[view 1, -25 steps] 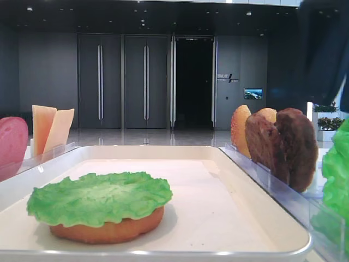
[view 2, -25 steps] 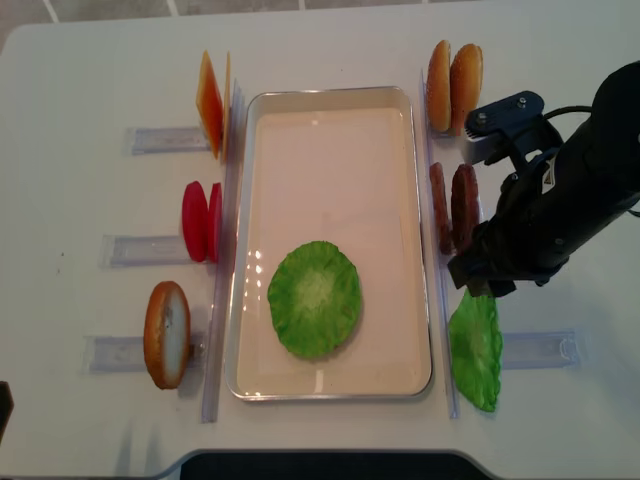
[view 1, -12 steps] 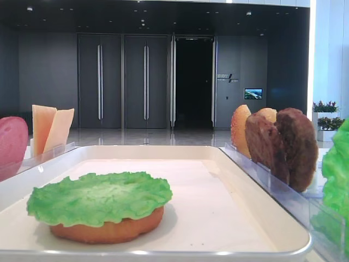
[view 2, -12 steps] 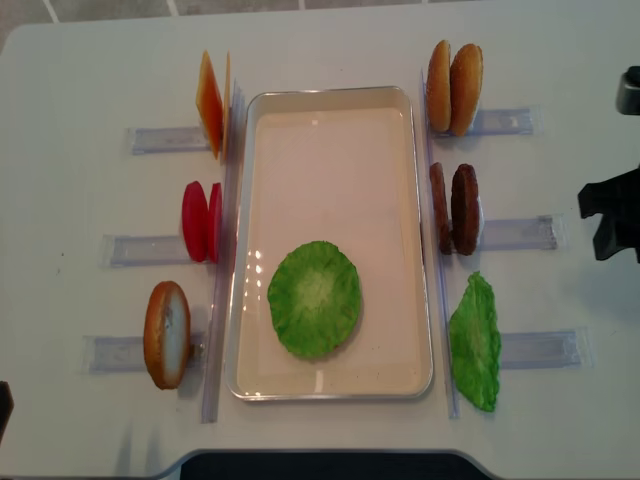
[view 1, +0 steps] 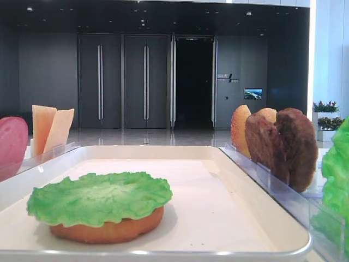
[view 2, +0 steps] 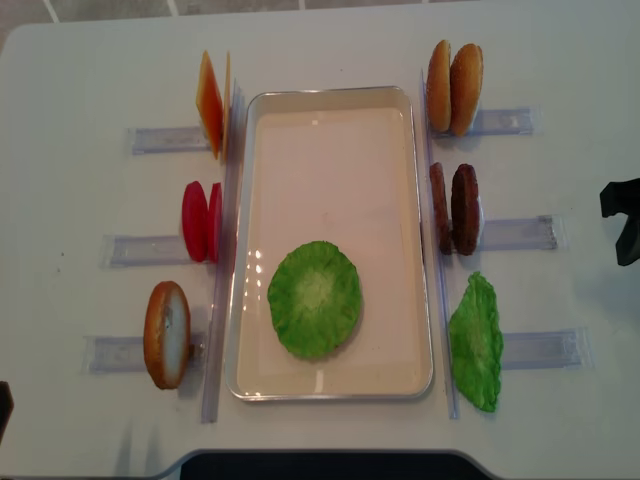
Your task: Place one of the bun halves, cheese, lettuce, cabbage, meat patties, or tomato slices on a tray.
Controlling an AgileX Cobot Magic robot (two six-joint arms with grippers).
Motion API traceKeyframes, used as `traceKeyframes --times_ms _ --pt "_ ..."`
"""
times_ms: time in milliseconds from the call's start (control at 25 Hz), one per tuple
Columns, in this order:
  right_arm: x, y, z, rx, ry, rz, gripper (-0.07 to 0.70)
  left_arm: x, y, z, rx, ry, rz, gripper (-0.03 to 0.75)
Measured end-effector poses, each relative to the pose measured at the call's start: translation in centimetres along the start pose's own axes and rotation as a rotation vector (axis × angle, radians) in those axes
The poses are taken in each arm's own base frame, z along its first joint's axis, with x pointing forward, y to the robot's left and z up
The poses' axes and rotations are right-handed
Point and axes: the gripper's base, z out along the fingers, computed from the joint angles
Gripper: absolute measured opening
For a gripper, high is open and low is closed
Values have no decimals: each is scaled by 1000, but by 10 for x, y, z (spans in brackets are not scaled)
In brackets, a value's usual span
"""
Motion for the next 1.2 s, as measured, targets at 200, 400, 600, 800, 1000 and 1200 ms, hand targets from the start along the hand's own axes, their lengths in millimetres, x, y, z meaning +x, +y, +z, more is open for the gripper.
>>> traceKeyframes --times_ms 200,400,600,800,1000,1200 --pt "15 4 -31 12 -127 -14 330 0 0 0 0 0 0 283" --pt "49 10 -61 17 -284 -23 327 0 0 0 0 0 0 283" --pt "104 14 -78 24 -470 -43 326 0 0 0 0 0 0 283" --pt "147 17 -84 31 -642 -64 326 0 0 0 0 0 0 283" --pt "176 16 -77 50 -735 -79 326 0 0 0 0 0 0 283" --pt "202 15 -67 59 -811 -101 326 0 0 0 0 0 0 283"
